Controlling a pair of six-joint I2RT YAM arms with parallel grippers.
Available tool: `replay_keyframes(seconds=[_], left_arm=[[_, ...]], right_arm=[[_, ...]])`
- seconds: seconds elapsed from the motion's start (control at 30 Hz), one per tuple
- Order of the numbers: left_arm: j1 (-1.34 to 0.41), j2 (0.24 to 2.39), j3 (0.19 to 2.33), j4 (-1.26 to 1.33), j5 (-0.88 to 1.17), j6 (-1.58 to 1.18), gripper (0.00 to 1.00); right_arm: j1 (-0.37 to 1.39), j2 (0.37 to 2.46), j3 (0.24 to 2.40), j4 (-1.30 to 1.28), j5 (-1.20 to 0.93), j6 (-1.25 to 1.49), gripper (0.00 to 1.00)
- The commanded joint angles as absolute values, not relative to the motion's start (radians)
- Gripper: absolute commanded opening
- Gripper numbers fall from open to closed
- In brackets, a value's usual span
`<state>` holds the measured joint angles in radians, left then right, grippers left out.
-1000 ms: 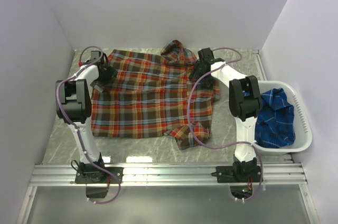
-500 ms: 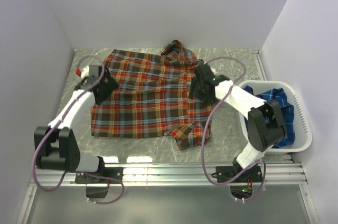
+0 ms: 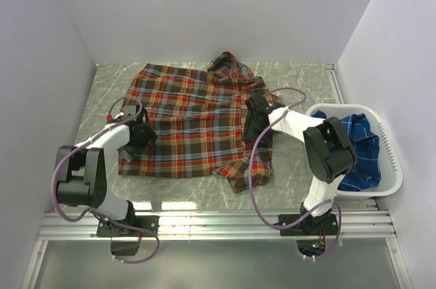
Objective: Fold and stack the long sleeve shirts
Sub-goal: Fold the shirt
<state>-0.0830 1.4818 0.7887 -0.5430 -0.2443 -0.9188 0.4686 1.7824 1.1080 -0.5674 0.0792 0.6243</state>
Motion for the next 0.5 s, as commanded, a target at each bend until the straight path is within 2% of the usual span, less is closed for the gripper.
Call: replay_keyframes(seconds=[0.0,0.23,0.33,0.47], left_arm=[[-0.054,1.59,0.869,-0.472,-0.213,-0.956,0.99],[-0.051,1.723,1.072,-0.505,-0.224,-0.936,0.99],[-0.051,1.689,1.118,-0.534,-0.244,-0.924,0.99],[-0.051,1.563,1.065,-0.549,-0.278,-0.922,0.99]], right_arm=[[0.405,1.865,1.172,-0.512,0.092,0.641,0.68],[0.357,1.937,1.334,-0.529,0.118,0.591,0.69],[0.368,1.869,1.313,-0.519,0.123,0.558,0.7],[0.368,1.698,1.188,-0.503,0.133,0.561,0.7]])
